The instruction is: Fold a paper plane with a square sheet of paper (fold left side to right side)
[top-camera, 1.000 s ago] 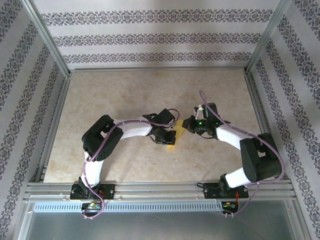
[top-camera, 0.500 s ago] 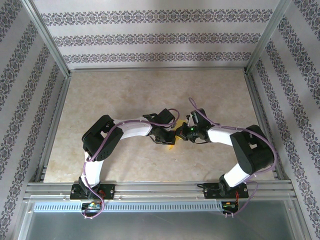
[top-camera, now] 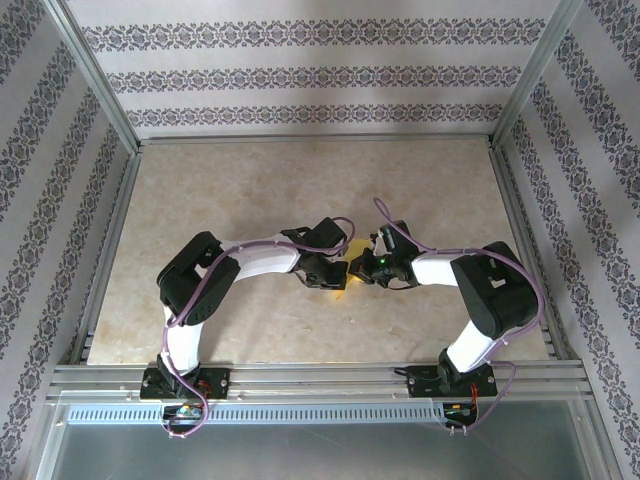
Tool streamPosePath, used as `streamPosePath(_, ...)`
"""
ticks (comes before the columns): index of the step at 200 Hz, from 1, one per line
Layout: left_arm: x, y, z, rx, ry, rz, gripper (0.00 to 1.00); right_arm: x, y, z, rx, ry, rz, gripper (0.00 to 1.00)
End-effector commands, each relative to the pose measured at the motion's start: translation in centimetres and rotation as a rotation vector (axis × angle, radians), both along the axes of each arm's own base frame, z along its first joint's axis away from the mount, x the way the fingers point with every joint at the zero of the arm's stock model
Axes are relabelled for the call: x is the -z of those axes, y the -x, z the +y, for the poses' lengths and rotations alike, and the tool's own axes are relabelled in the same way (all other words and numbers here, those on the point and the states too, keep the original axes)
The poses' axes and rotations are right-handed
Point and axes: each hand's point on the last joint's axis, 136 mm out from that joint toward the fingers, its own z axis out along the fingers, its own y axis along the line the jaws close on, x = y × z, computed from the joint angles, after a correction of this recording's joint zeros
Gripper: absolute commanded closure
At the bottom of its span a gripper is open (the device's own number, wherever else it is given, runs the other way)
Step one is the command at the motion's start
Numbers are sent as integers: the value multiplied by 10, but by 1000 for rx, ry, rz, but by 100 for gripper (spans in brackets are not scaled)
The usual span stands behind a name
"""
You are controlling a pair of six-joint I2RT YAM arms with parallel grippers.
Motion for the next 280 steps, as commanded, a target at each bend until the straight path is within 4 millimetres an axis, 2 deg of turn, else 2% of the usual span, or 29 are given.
streamPosePath(1, -28, 1, 9, -35, 68, 3, 91, 44, 36, -20, -1, 127, 139, 100)
streamPosePath(22, -44, 3, 5, -65, 199, 46, 90, 41, 36, -18, -9, 123, 129, 100)
streamPosePath(40, -48, 10, -1, -65, 266, 90, 90, 37, 35, -15, -26, 120, 118, 100)
streamPosePath(104, -32, 17, -11, -65, 319, 183, 90, 33, 33, -9, -64, 124, 100, 100)
streamPosePath(280, 4, 22, -7, -86, 276, 232, 91, 40, 39, -11, -77, 167, 126, 100)
